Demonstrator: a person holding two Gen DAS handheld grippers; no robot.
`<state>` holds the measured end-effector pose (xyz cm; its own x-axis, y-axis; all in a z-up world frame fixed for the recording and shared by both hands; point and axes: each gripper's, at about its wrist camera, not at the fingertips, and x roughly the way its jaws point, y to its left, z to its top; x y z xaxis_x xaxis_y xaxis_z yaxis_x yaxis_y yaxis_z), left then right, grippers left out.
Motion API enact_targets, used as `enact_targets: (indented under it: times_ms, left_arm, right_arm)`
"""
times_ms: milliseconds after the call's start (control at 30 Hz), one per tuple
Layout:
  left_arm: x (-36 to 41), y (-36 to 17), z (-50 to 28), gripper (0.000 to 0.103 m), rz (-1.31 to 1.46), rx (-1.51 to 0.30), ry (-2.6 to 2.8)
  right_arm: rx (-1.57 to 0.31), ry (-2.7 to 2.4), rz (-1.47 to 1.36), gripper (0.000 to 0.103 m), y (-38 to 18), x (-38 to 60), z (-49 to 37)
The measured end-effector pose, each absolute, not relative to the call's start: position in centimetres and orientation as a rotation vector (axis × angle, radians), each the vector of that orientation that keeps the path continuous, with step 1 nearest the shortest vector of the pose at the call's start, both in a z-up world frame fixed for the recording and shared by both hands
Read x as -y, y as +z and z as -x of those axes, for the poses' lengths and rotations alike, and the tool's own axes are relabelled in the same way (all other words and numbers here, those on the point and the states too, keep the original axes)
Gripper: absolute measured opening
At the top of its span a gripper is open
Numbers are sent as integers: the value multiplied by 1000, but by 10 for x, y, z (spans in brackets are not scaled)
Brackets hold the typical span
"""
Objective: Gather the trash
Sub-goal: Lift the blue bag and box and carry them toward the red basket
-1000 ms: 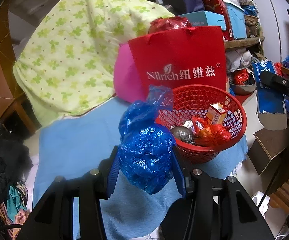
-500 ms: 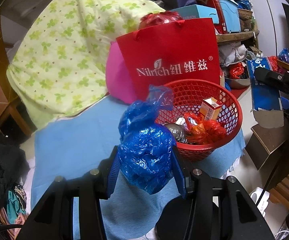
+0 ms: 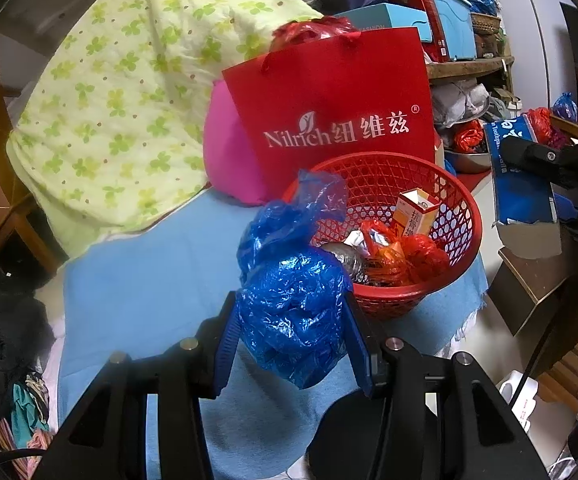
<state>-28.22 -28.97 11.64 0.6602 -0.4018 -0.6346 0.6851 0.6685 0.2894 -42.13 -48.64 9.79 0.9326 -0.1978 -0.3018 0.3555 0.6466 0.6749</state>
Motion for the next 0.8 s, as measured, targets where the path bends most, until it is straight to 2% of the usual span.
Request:
enact_targets:
  times_ms: [800]
  left_arm:
    - [292, 95, 273, 50, -543, -623, -666]
  right_arm:
    - [-247, -330, -820, 67, 85, 491, 411]
